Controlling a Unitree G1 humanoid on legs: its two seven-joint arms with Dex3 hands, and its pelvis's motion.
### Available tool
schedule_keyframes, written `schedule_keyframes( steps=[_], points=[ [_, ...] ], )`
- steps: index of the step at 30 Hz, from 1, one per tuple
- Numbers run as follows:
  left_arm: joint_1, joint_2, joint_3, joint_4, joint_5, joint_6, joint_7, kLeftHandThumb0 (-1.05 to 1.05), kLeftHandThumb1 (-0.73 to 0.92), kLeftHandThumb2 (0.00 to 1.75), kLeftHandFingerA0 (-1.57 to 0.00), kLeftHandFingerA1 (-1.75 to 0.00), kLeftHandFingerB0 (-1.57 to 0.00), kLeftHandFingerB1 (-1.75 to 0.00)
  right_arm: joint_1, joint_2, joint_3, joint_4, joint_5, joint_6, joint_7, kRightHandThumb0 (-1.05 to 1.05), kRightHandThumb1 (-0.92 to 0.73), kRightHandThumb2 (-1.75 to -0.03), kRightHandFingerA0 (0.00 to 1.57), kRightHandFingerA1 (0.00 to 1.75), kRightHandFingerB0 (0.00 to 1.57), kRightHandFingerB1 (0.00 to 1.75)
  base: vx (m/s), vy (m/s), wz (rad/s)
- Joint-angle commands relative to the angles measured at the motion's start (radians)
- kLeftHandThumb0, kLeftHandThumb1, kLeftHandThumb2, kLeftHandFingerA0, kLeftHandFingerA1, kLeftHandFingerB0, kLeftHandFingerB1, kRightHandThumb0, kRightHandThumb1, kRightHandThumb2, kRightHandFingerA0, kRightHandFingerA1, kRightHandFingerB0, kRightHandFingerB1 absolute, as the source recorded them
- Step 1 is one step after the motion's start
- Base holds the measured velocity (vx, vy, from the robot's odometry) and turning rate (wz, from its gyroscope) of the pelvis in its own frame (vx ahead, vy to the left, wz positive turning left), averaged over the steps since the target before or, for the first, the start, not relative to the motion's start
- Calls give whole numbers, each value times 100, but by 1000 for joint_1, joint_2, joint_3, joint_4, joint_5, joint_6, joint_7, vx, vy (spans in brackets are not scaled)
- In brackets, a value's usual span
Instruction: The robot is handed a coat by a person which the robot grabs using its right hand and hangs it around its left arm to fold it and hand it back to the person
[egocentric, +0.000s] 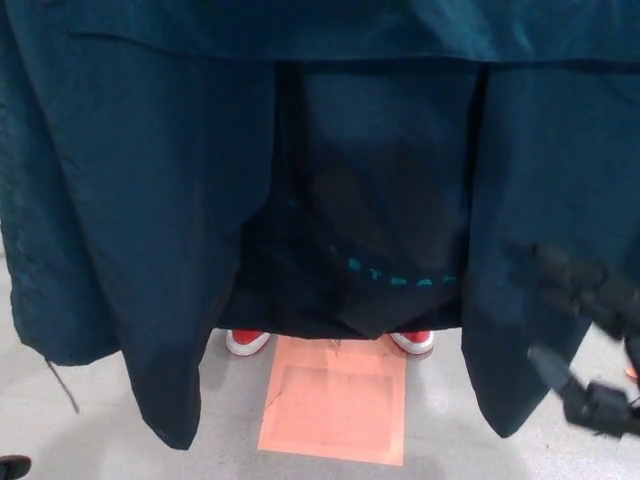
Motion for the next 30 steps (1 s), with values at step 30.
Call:
schedule_keyframes(
  steps=[30],
  points=[
    [-25, 30, 41, -20, -40, -31, -112, -71, 75, 106, -4, -39, -5, -41, -1119, -358, 161, -82, 28, 601, 409, -83, -70, -106, 0, 23, 0, 15, 0, 0, 0]
  ],
)
